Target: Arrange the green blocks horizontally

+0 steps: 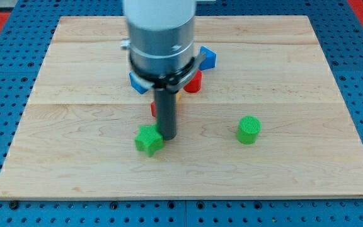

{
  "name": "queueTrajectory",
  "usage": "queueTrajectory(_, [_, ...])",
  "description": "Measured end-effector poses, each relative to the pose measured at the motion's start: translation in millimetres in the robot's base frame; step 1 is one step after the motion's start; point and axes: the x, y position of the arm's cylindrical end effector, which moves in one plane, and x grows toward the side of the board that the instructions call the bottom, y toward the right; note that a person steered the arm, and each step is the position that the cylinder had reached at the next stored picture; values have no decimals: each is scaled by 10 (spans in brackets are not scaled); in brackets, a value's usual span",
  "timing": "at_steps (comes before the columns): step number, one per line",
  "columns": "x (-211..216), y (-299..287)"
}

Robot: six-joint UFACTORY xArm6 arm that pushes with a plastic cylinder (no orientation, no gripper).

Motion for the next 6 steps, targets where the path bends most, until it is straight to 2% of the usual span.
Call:
queueTrajectory(1, [-55,321])
queueTrajectory(2, [221,309])
queueTrajectory(3, [32,259])
queueTrajectory(5, [-350,1225])
queueTrajectory(6, [40,1864])
